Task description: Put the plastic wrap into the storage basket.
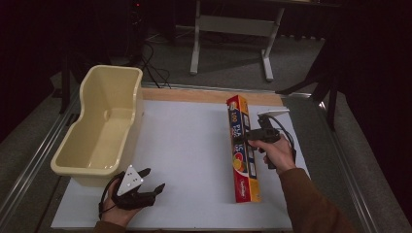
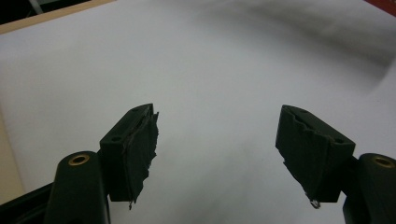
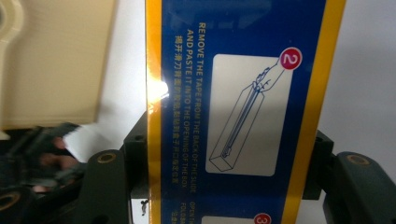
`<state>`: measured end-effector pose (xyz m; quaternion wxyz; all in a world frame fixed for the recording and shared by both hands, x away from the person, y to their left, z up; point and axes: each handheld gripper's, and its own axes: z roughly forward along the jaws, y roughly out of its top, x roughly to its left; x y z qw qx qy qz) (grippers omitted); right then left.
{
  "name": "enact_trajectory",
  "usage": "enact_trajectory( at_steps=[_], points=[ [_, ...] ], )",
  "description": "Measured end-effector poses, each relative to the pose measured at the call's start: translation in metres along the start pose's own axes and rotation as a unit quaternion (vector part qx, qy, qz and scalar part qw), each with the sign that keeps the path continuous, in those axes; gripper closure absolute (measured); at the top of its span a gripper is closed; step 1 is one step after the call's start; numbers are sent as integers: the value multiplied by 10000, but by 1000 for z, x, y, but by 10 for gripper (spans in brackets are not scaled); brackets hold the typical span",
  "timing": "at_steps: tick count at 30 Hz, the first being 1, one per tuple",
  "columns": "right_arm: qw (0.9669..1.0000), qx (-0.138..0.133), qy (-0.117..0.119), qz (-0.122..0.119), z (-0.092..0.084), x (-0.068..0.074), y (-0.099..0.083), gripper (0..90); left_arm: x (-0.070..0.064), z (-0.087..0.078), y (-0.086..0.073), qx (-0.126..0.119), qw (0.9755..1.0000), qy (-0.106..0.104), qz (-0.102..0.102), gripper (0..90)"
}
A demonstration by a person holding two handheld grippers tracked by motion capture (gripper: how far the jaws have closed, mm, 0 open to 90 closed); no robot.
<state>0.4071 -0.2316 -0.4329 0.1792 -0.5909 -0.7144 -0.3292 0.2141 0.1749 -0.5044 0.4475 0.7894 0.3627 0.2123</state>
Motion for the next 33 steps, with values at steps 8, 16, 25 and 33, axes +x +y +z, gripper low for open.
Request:
enact_trajectory(
  at_steps=[8,16,25,33],
  points=[
    [9975,-310,610,166,2,21,4,392,0,0,0,-4,10000,-1,12,288],
    [9938,-419,1017,186,17,49,13,392,0,0,0,-16,10000,6,17,288],
    [9849,-529,1581,457,28,73,27,392,2,-1,-1,-40,10000,26,-6,287],
    [9824,-675,1682,442,37,98,37,393,2,-1,0,-40,10000,29,5,285]
  ],
)
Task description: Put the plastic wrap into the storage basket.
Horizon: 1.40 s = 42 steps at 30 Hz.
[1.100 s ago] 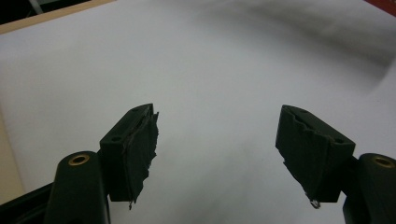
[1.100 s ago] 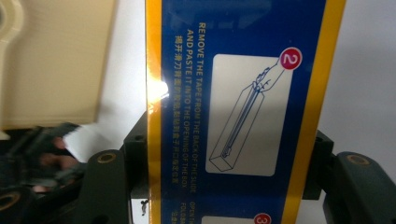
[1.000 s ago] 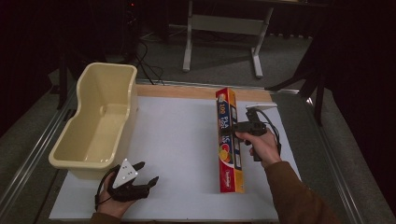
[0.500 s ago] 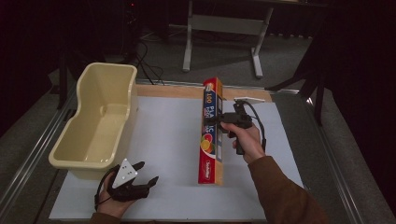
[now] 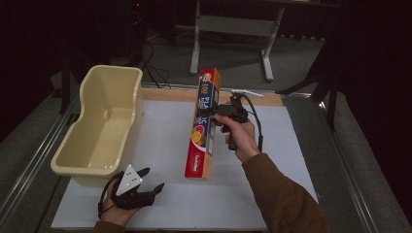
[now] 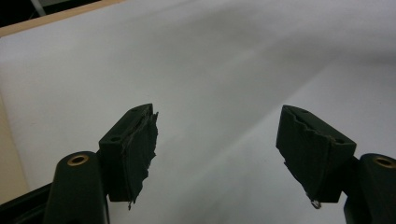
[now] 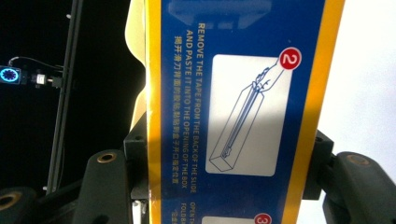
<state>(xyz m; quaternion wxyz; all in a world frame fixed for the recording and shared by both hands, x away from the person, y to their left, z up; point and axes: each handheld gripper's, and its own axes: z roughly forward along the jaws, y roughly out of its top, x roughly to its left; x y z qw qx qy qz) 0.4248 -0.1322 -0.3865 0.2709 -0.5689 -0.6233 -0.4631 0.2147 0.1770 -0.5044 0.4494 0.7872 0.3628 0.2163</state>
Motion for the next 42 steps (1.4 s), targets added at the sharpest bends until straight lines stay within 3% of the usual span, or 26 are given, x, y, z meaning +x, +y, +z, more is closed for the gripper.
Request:
enact_trajectory(
  at_steps=[23,24,25,28,33,37,42],
  points=[
    [9997,-41,232,19,58,39,21,393,0,-1,-1,-18,10000,-10,-53,281],
    [9998,-55,67,-170,65,46,22,393,1,-1,-1,-14,10000,-5,-50,281],
    [9998,-68,63,-193,67,48,23,393,1,-1,-2,-16,10000,0,-57,281],
    [9997,-113,212,-62,73,52,28,393,1,-3,-2,-39,10000,31,-69,281],
    [9997,-116,213,-66,81,58,30,393,2,-3,-3,-45,10000,39,-80,281],
    [9993,-84,363,16,93,63,28,393,2,-3,-3,-33,9999,25,-99,280],
    [9995,1,299,-102,110,74,29,392,1,-3,-3,-46,9999,-30,-89,277]
  ],
)
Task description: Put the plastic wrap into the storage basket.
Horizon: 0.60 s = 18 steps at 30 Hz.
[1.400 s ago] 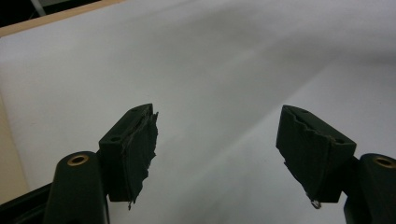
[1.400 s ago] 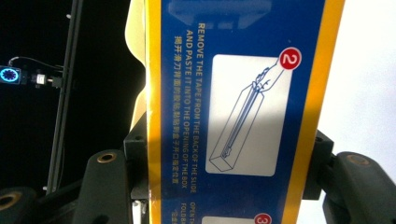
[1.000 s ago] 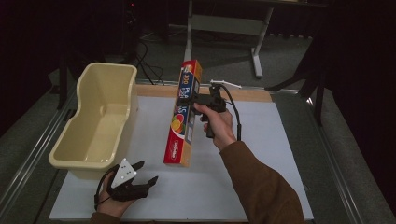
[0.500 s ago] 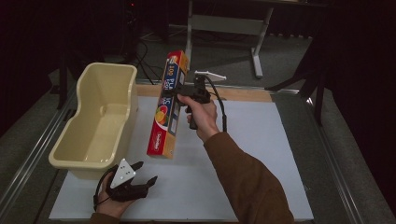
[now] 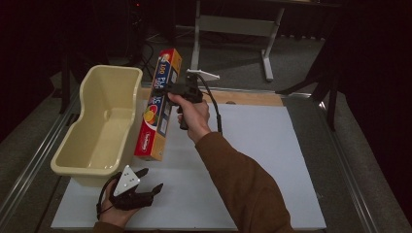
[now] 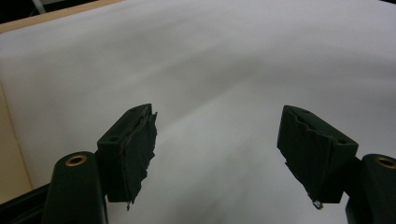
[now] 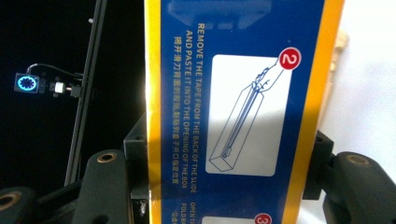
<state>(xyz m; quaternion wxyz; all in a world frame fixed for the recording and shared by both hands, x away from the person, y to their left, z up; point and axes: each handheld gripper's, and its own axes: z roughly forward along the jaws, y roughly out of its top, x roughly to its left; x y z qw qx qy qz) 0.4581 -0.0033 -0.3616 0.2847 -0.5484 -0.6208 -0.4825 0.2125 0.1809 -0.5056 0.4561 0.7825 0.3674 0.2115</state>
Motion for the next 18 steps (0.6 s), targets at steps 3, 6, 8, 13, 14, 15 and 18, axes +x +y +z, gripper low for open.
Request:
enact_trajectory(
  at_steps=[3,6,8,13,14,15,18],
  points=[
    [10000,30,35,-12,9,7,2,392,0,0,0,4,10000,-3,-1,277],
    [9999,55,6,-105,19,16,3,392,0,0,0,3,10000,-5,7,277],
    [9999,95,58,-103,30,21,3,392,0,-1,-1,-5,10000,-21,10,277],
    [9998,168,70,-113,48,29,2,392,-1,-1,-1,-9,10000,-51,20,277],
    [9997,177,75,-126,51,30,1,392,-1,-1,-1,-14,10000,-54,25,277],
    [9997,177,75,-126,51,30,1,392,-1,-1,-1,-20,10000,-55,20,277],
    [9996,220,93,-122,61,34,0,392,-1,-2,-1,-33,10000,-58,24,277]
  ],
)
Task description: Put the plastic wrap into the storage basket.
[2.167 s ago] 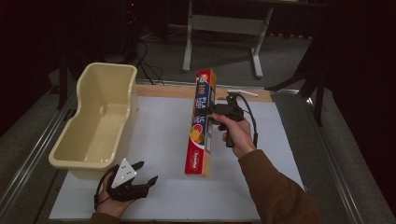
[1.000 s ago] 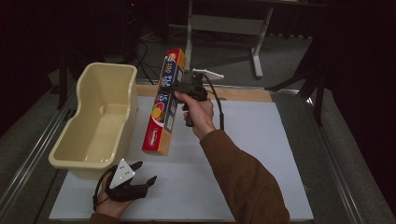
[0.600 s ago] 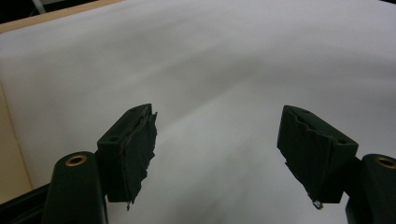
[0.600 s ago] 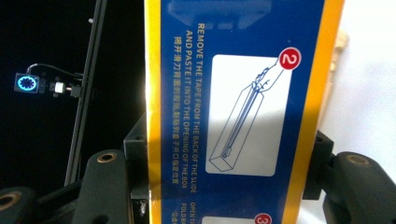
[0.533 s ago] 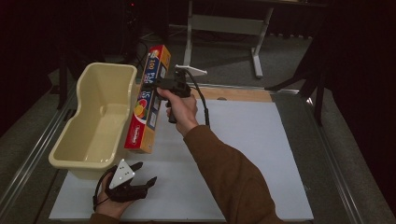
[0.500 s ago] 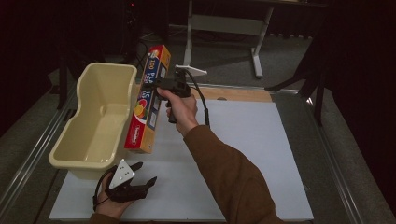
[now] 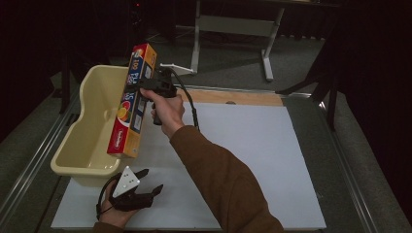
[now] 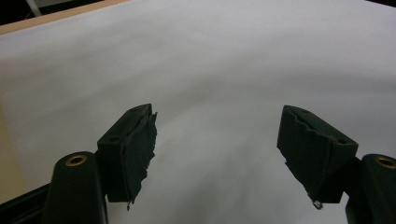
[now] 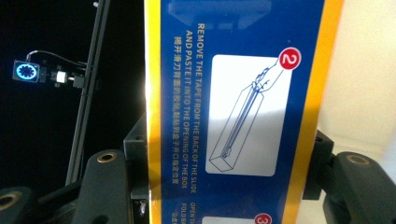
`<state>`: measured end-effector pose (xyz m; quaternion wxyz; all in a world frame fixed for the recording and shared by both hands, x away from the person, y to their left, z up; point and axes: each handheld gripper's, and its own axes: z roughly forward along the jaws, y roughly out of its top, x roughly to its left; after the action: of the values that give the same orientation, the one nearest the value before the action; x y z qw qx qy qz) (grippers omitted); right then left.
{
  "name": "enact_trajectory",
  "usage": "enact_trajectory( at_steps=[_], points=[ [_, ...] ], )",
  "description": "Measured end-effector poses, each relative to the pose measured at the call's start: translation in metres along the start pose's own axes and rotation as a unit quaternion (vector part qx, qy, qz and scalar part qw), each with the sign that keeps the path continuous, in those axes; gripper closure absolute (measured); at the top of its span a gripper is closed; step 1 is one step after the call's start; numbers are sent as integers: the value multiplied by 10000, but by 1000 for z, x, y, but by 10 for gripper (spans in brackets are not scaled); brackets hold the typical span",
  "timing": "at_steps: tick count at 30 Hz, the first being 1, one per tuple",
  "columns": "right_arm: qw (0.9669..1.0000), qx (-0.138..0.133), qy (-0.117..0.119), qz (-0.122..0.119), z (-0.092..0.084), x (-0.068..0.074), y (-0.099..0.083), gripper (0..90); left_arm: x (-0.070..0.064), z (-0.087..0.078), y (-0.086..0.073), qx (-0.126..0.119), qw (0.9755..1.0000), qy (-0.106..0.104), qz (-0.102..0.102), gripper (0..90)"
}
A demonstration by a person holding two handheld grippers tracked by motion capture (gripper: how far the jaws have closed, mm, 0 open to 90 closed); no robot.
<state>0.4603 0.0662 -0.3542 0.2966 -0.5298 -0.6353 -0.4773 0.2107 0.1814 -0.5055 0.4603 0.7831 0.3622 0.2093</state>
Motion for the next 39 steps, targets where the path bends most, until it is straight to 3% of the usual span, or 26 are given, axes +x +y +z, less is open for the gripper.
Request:
enact_trajectory(
  at_steps=[7,15,20,39],
  points=[
    [9999,95,-42,56,22,-1,-4,392,0,-1,-1,-21,10000,-4,-13,277],
    [9997,209,-13,161,42,-2,-9,392,-2,-1,-1,-128,9998,-161,74,271],
    [9994,237,-168,178,61,-1,-16,391,0,-1,-2,-120,9998,-140,72,272],
    [9960,367,-492,647,82,-14,-19,384,1,-4,-3,-166,9998,-128,-5,270]
  ],
)
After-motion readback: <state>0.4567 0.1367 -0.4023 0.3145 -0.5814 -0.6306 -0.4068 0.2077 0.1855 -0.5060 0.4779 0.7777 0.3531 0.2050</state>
